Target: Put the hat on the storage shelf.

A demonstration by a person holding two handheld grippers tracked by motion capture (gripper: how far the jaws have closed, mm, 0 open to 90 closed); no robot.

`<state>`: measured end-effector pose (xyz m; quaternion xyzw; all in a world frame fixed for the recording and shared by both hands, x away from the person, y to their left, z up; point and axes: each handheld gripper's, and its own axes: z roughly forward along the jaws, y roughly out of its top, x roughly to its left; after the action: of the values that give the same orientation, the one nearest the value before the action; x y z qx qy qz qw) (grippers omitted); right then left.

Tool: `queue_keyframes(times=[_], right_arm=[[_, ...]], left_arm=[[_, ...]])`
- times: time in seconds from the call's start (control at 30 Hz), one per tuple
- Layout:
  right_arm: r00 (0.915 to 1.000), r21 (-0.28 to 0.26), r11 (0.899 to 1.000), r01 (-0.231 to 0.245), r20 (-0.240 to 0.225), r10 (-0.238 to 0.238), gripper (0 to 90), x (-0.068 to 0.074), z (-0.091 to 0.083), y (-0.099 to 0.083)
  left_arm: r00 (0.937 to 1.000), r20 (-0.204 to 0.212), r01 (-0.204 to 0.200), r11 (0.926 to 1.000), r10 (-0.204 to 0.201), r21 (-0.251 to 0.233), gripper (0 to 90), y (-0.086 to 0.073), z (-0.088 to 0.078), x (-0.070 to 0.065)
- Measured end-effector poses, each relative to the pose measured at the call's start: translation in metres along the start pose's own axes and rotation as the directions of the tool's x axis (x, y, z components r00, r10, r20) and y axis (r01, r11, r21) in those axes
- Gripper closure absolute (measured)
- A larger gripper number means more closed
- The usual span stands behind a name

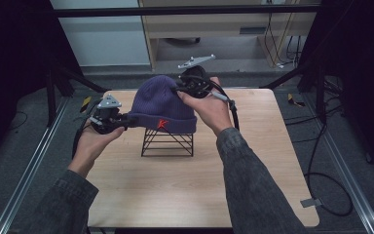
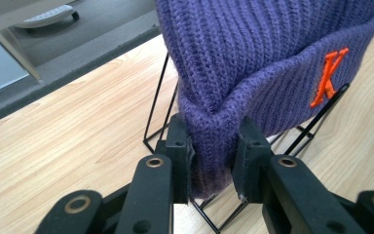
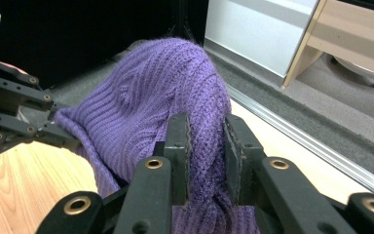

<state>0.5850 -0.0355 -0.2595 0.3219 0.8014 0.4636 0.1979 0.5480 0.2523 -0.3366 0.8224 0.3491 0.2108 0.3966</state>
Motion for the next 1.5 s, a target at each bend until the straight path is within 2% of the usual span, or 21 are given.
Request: queue_keyframes(times=[0.3,0.47,0.8,0.9,1.0,1.27,1.5], right_arm=[[1.0000,0.007,1.000,0.000,-0.008,0.000,73.8,0.004,0.000,-0.005],[0.9998,0.034,0.999,0.011,-0.015,-0.011,73.7,0.006,0.005,-0.013],[0.9996,0.047,0.999,0.010,-0.028,-0.008,73.9,0.008,0.008,-0.023],[0.9993,0.056,0.998,0.016,-0.033,-0.014,73.9,0.011,0.010,-0.026],[0.9991,0.070,0.997,0.024,-0.038,-0.021,73.9,0.014,0.011,-0.032],[0.9987,0.099,0.995,0.015,-0.049,-0.010,74.1,0.015,0.017,-0.046],[0.9981,0.115,0.993,0.026,-0.059,-0.019,74.1,0.018,0.021,-0.053]], left_arm=[[1.0000,-0.001,-0.003,0.9999,0.003,0.011,71.7,-0.005,0.003,0.000],[1.0000,0.003,-0.005,0.9995,0.005,0.032,71.7,-0.012,0.007,0.002],[0.9999,0.011,-0.007,0.9990,0.006,0.044,71.7,-0.021,0.012,-0.001],[0.9992,0.021,-0.037,0.9979,0.035,0.053,71.4,-0.025,0.014,-0.004],[0.9987,0.028,-0.044,0.9971,0.043,0.061,71.4,-0.031,0.018,-0.005],[0.9991,0.033,-0.030,0.9966,0.027,0.077,71.5,-0.041,0.024,-0.007],[0.9990,0.043,-0.016,0.9962,0.012,0.086,71.4,-0.052,0.029,-0.007]])
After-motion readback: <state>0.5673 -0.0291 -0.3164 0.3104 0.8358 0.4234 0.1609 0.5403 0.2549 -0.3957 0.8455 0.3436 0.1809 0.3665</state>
